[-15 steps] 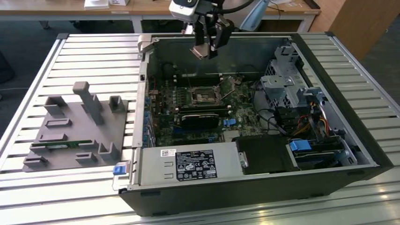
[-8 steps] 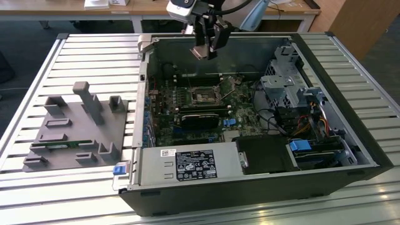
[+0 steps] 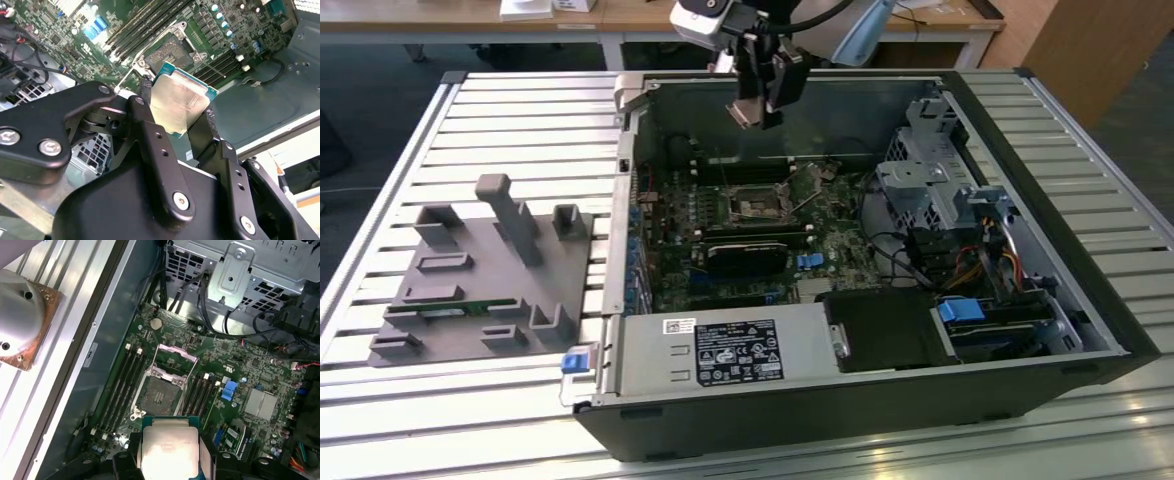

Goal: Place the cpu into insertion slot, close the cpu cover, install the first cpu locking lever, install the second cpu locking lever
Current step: 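Place the cpu into insertion slot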

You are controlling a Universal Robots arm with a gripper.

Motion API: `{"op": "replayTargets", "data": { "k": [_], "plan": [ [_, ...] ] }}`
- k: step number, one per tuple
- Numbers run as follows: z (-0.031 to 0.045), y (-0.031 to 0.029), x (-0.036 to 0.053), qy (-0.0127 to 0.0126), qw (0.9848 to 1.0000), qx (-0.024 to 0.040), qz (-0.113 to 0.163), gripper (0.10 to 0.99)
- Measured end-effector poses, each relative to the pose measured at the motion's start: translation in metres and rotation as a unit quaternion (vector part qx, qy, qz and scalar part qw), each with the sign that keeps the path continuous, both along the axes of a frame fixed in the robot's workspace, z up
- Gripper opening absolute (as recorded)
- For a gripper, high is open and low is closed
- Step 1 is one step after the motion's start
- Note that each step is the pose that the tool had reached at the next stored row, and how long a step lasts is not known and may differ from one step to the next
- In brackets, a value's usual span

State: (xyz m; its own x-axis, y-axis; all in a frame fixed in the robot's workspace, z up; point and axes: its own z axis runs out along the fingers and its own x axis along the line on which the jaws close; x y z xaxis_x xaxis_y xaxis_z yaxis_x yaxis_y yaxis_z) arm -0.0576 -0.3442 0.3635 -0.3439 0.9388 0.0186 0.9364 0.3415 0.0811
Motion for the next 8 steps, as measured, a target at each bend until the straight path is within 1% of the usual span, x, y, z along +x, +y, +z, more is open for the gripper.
{"op": "replayTargets", "data": {
  "k": [4, 8],
  "plan": [
    [-0.0009, 0.0000, 0.0000, 0.0000, 0.9998, 0.0000, -0.018, 0.541],
    [-0.0024, 0.0002, 0.0000, 0.0000, 0.9992, 0.0000, -0.040, 0.541]
  ]
}}
